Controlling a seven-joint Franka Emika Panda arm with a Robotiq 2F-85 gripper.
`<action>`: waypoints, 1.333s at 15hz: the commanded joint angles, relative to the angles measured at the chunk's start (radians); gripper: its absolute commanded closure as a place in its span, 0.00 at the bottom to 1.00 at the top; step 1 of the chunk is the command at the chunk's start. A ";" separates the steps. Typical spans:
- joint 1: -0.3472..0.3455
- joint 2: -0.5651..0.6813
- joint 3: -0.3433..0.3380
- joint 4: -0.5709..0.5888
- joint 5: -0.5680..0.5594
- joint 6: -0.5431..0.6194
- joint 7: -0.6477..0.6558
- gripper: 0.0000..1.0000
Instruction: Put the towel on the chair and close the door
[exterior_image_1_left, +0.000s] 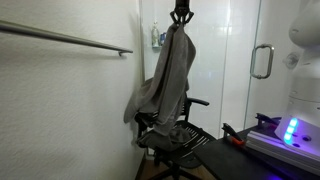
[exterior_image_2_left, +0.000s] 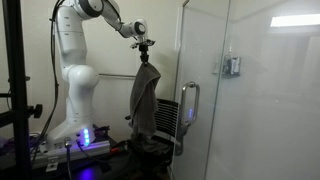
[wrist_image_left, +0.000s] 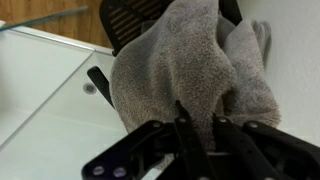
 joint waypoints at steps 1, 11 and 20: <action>0.015 0.006 0.015 -0.031 -0.113 -0.136 0.011 0.96; 0.008 0.174 -0.060 -0.176 -0.227 0.326 0.301 0.96; 0.065 0.231 -0.084 -0.184 -0.248 0.603 0.382 0.45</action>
